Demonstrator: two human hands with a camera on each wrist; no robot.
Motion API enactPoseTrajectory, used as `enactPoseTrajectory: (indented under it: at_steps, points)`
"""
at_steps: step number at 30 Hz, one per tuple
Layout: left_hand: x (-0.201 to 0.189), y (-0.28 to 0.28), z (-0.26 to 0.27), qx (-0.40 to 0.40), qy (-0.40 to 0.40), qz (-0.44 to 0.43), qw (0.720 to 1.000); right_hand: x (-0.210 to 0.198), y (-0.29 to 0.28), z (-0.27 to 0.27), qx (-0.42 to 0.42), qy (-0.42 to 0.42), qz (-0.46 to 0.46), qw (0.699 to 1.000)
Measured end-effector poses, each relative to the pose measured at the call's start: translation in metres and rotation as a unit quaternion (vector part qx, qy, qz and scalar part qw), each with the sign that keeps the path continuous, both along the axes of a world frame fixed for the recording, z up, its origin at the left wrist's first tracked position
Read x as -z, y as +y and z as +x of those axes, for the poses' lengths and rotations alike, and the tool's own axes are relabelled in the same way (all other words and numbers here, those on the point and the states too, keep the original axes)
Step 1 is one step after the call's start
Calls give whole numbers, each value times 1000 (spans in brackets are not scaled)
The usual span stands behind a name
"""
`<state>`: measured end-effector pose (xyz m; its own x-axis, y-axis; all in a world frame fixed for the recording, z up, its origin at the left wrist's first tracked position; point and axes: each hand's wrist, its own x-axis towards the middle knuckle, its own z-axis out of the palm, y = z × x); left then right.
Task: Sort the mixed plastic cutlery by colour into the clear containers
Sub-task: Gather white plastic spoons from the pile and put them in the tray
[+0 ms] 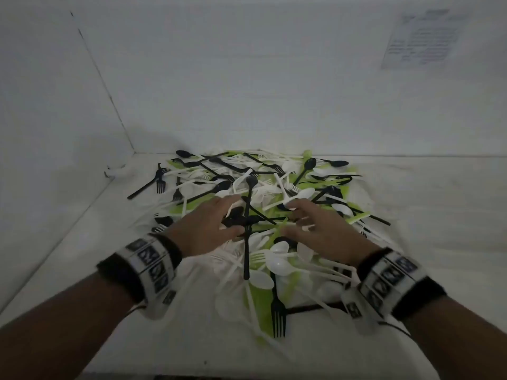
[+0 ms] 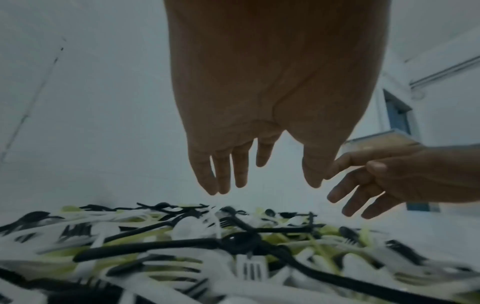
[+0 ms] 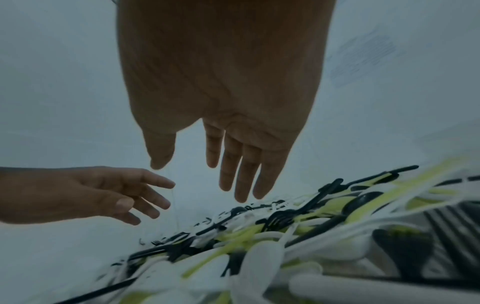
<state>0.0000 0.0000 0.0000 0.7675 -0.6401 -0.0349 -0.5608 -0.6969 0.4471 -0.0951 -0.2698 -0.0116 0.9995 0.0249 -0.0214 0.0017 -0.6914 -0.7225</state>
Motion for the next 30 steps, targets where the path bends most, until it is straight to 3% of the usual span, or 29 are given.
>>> enactPoseTrajectory:
  at_steps: [11, 18, 25, 28, 30]
  points:
    - [14, -30, 68, -19, 4, 76, 997, 9, -8, 105, 8, 45, -189, 981]
    - [20, -37, 90, -14, 21, 90, 996, 15, -15, 145, -29, 119, -367, 922]
    - [20, -38, 100, 1, 9, 93, 996, 23, -19, 162, -50, 87, -449, 888]
    - [21, -35, 104, 7, 1, 101, 995, 19, -22, 165, -36, 51, -438, 897]
    - [22, -34, 109, 10, -7, 109, 994, 15, -23, 165, 1, -25, -424, 905]
